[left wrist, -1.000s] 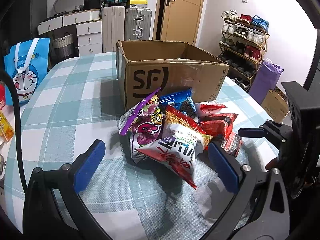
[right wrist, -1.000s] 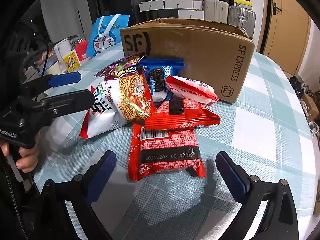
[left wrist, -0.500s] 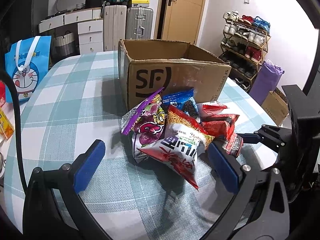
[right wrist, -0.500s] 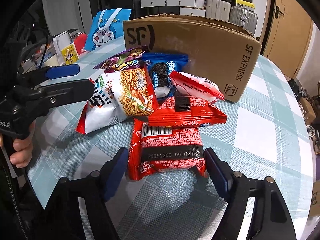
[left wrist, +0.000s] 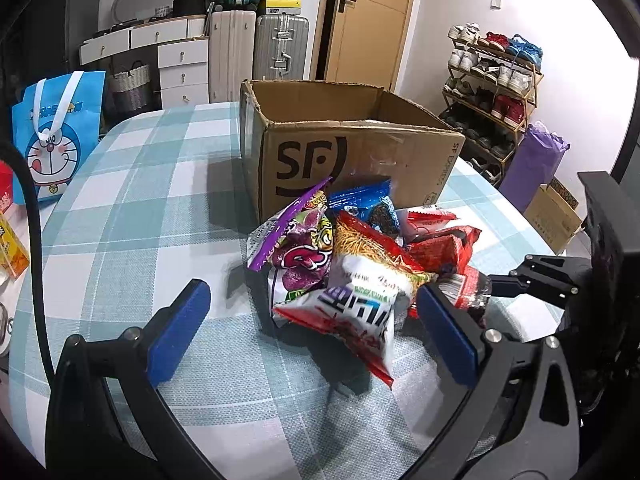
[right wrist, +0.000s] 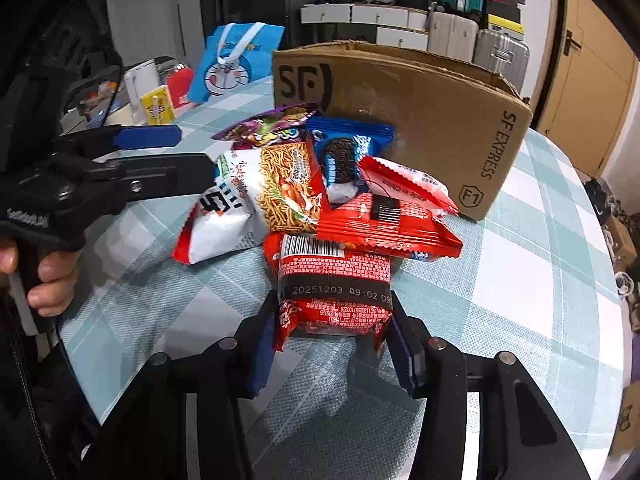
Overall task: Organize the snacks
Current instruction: 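Grasp the red wafer packet with the right tool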
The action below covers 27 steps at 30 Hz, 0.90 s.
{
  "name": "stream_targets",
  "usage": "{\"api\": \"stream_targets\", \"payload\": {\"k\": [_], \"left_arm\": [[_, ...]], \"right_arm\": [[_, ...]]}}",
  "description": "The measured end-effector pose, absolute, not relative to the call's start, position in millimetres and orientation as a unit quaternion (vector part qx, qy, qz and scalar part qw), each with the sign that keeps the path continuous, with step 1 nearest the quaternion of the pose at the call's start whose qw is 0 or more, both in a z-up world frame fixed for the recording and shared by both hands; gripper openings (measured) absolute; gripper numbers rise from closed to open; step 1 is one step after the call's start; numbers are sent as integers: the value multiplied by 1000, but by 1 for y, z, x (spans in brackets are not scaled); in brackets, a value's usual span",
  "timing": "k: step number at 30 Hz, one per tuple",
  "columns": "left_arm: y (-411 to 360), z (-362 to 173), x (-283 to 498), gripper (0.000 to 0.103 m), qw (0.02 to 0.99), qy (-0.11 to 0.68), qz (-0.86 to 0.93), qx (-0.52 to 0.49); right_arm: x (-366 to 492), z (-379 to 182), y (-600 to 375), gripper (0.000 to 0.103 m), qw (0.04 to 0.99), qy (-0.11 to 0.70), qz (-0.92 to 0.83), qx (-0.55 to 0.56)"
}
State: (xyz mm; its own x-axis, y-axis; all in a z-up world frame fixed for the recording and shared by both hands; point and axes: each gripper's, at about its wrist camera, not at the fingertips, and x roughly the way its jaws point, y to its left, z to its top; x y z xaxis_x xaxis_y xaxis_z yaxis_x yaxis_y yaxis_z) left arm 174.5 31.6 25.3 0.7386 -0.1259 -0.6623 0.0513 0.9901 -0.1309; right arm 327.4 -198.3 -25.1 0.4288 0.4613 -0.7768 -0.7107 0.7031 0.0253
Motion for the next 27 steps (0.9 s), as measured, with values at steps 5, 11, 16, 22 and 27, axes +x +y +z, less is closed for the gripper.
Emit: {"api": "stream_targets", "payload": {"k": [5,11,16,22,27], "left_arm": [[34,27,173,102,932,356,-47,-54],[29,27,173,102,931,359,-52,-48],[22,24,174,102,930,361,-53,-40],[15,21,178,102,929,364,-52,-29],[5,24,182,102,928,362,-81,-28]], "right_arm": [[325,-12,-208,50,834,388,366,-140],[327,9,-221,50,849,368,365,-107],[328,27,-235,50,858,350,366,-82],[326,45,-250,50,876,316,358,-60],[332,48,-260,50,884,315,342,-38]]}}
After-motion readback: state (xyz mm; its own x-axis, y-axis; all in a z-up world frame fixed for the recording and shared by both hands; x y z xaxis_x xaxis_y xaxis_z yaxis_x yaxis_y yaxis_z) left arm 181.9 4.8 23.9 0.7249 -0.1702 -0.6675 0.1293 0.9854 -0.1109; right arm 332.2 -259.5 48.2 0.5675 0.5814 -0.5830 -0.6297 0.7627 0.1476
